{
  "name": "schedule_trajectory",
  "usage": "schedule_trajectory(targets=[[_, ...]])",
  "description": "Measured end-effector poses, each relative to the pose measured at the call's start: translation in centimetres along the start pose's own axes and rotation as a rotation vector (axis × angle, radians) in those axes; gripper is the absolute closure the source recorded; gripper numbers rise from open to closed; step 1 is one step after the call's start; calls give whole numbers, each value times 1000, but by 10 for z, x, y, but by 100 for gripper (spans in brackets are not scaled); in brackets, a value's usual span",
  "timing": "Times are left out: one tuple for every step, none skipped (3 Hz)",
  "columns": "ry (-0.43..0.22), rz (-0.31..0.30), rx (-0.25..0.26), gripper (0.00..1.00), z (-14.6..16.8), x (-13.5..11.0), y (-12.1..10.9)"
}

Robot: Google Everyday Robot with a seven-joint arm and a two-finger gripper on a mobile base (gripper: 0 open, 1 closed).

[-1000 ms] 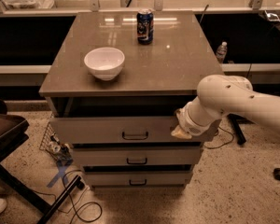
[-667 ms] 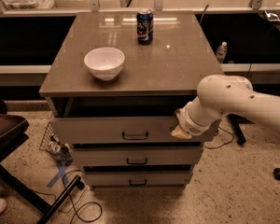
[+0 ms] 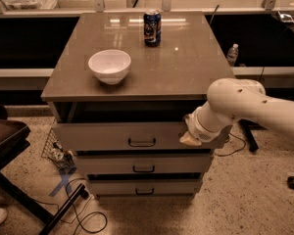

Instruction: Open top drawer

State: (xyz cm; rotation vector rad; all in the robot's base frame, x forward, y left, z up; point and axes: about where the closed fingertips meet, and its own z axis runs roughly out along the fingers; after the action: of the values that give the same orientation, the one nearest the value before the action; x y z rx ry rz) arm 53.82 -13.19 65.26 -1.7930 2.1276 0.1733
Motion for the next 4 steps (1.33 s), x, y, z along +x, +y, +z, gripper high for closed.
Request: schedule_trajectory(targets=[[0,0,0,43,0,0,0],[0,0,0,20,-1,0,0],[0,0,0,0,-1,0,0],[0,0,0,0,-1,0,0]])
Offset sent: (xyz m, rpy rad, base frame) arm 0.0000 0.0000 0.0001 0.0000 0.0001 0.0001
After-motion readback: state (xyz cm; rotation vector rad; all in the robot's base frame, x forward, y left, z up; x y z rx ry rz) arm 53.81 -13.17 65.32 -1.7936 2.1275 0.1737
